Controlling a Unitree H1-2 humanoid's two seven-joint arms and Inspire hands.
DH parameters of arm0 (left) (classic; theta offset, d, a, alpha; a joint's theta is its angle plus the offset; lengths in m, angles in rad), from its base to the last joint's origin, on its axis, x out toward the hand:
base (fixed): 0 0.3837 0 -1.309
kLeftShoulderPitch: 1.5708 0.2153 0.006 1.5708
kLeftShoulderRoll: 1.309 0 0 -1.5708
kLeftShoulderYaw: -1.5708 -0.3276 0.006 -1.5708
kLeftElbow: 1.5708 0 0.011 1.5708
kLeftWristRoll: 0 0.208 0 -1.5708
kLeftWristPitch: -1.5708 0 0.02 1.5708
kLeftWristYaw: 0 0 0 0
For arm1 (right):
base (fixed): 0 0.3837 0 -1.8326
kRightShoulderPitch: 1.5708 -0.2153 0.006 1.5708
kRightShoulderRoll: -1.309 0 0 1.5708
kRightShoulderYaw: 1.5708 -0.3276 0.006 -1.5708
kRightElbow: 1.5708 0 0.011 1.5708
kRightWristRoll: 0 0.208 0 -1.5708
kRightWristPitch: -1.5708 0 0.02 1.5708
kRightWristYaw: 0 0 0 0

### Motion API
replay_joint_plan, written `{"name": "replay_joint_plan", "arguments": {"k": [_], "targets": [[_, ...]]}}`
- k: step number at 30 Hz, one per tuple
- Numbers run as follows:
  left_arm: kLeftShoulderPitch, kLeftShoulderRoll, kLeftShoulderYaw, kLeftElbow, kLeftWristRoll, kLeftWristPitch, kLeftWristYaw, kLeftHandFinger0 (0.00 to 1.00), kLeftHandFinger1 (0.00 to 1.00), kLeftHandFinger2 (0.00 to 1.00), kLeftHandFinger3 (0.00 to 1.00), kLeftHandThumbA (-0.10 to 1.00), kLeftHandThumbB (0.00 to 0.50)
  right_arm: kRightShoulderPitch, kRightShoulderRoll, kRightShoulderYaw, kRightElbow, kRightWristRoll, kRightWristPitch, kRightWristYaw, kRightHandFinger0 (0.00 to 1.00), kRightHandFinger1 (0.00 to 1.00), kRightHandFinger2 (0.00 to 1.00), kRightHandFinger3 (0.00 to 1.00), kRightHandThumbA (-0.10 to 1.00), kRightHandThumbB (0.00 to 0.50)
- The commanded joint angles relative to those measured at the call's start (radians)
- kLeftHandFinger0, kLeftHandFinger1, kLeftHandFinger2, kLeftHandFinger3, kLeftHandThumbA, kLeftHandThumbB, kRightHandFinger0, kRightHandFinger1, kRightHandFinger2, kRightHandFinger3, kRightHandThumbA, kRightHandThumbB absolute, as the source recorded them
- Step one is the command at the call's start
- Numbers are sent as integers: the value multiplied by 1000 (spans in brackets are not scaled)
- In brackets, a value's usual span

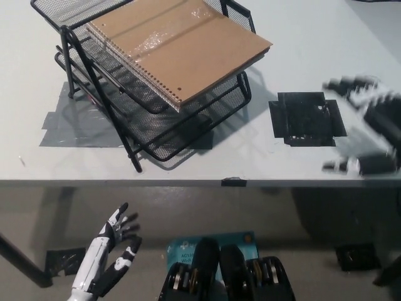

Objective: A person hands a notebook to the robot and the robot grabs it with its right hand and places it in the file tray kept in the centre of the desk infront of it.

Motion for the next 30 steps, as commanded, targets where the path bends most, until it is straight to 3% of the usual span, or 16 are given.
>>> {"name": "replay_joint_plan", "arguments": {"k": [1, 6, 7, 11, 13, 17, 22, 30], "targets": [[27, 20, 18, -40, 37, -49, 31, 965, 990, 997, 1000, 1000, 367, 482, 225, -203, -652, 454, -3, -312, 1000, 1000, 1000, 1000, 1000, 453], [61, 2, 19, -22, 9, -76, 33, 1000, 1000, 1000, 1000, 1000, 398, 613, 388, -168, -417, 447, -131, -257, 1000, 1000, 1000, 1000, 1000, 391], [68, 1, 18, -24, 10, -78, 33, 1000, 1000, 1000, 1000, 1000, 388, 631, 418, -170, -374, 453, -142, -252, 1000, 1000, 1000, 1000, 1000, 398], [90, 3, 22, -16, 7, -97, 40, 1000, 1000, 1000, 1000, 1000, 394, 660, 557, -201, -175, 507, -219, -197, 1000, 1000, 1000, 1000, 1000, 334], [96, 1, 20, -6, -3, -98, 40, 1000, 1000, 1000, 1000, 1000, 402, 674, 612, -233, -108, 563, -214, -174, 1000, 1000, 1000, 1000, 1000, 357], [106, 0, 14, -9, 7, -98, 43, 1000, 1000, 1000, 1000, 1000, 401, 679, 661, -273, -12, 630, -206, -119, 1000, 1000, 1000, 1000, 1000, 338], [112, -5, 16, -13, 12, -98, 53, 1000, 1000, 1000, 1000, 1000, 399, 653, 677, -310, 85, 562, -223, -88, 1000, 1000, 1000, 1000, 1000, 323], [121, -11, 14, -16, 13, -98, 55, 1000, 1000, 1000, 1000, 1000, 401, 645, 704, -357, 105, 603, -204, -30, 1000, 1000, 1000, 1000, 1000, 349]]}}
